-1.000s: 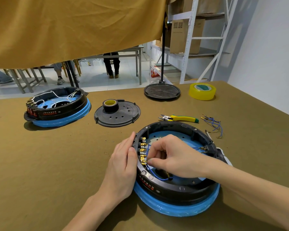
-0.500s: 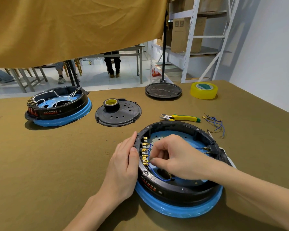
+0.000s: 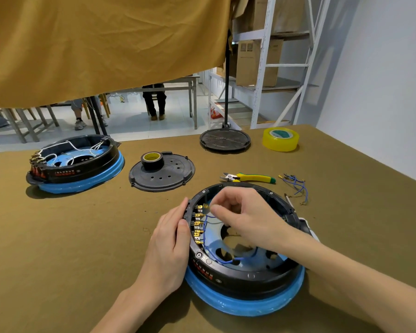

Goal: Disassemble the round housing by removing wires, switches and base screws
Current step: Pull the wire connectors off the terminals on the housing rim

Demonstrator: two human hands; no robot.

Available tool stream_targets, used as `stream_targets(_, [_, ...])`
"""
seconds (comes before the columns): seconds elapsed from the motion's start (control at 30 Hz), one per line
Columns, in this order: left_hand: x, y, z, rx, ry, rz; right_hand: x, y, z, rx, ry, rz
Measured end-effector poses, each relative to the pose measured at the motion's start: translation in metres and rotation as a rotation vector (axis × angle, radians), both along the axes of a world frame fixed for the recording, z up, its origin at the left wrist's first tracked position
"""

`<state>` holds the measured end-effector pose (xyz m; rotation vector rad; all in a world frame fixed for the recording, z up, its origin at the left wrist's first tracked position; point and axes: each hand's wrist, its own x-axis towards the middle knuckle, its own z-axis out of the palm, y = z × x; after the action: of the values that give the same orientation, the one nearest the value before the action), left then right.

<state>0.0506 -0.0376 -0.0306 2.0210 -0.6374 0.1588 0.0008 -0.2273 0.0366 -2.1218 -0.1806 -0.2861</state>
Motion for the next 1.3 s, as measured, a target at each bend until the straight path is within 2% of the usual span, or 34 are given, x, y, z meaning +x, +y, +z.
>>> stream_targets(0.13, [0.0,0.0,0.001,-0.041,0.063,-0.017,0.001,-0.02,0.013,0.144,-0.136,-0.075])
stream_targets(0.23, [0.002,-0.001,0.002,-0.054,0.082,-0.028,0.015,-0.061,0.014,0.057,-0.211,-0.321])
stream_targets(0.33, [0.002,-0.001,0.004,-0.063,0.095,-0.031,0.029,-0.113,0.002,-0.039,-0.124,-0.591])
stream_targets(0.4, [0.002,-0.001,0.005,-0.072,0.098,-0.031,0.033,-0.142,-0.013,-0.125,-0.045,-0.687])
stream_targets(0.57, [0.001,-0.001,0.004,-0.072,0.089,-0.03,0.042,-0.17,-0.04,-0.397,0.111,-0.721])
stream_targets(0.73, [0.001,0.0,0.007,-0.062,0.098,-0.02,0.049,-0.161,-0.035,-0.687,0.081,-0.729])
stream_targets(0.8, [0.0,0.001,0.008,-0.055,0.095,-0.018,0.046,-0.152,-0.027,-0.731,0.026,-0.745])
stream_targets(0.9, [0.0,0.0,0.006,-0.055,0.087,-0.012,0.034,-0.122,-0.006,-0.529,-0.141,-0.658])
stream_targets(1.0, [-0.003,-0.001,0.006,-0.085,0.105,0.004,0.012,-0.073,0.011,-0.364,-0.245,-0.334])
stream_targets(1.07, [-0.005,0.0,0.005,-0.106,0.105,0.022,-0.003,-0.042,0.015,-0.377,-0.164,-0.084])
stream_targets(1.13, [-0.007,0.001,0.005,-0.127,0.106,0.041,-0.012,-0.02,0.011,-0.449,-0.049,0.076])
stream_targets(1.2, [-0.008,0.002,0.005,-0.136,0.105,0.051,-0.013,-0.004,0.005,-0.531,-0.012,0.129])
stream_targets(1.3, [-0.008,0.002,0.007,-0.139,0.102,0.046,-0.011,0.011,0.003,-0.503,0.071,0.141])
